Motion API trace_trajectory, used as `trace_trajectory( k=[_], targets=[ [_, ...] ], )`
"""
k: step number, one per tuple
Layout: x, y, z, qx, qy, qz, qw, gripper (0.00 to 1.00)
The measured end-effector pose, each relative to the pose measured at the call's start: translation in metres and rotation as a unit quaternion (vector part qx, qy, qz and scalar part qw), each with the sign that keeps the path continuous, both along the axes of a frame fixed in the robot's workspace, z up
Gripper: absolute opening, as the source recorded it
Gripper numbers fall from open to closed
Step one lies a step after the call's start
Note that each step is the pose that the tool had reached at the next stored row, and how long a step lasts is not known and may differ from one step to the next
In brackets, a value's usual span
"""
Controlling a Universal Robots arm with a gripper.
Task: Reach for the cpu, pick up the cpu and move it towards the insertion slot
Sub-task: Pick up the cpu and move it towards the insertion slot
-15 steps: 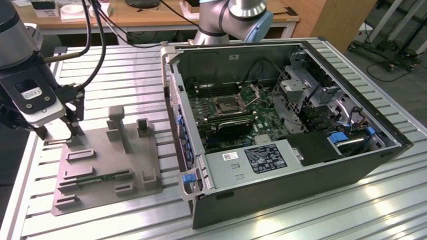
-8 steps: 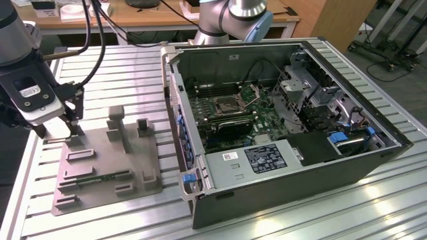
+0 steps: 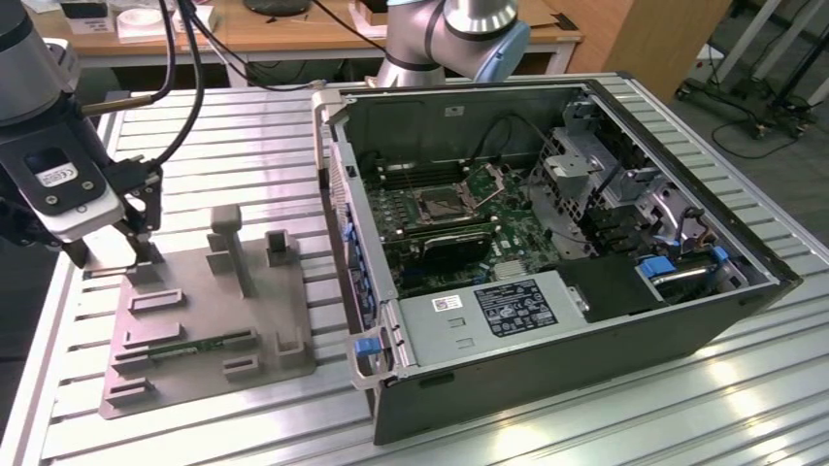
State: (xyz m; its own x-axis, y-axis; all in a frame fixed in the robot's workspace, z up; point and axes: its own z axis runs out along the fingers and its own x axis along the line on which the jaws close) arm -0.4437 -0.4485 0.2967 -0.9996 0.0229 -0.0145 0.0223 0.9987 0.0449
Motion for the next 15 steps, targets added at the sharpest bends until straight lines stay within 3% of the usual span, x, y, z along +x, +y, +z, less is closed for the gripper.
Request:
trace_trajectory(
  k=[15],
  targets=[
    [0.0000,0.0000,0.0069,0.0000,0.0000,0.000,1.0000,0.54]
  ],
)
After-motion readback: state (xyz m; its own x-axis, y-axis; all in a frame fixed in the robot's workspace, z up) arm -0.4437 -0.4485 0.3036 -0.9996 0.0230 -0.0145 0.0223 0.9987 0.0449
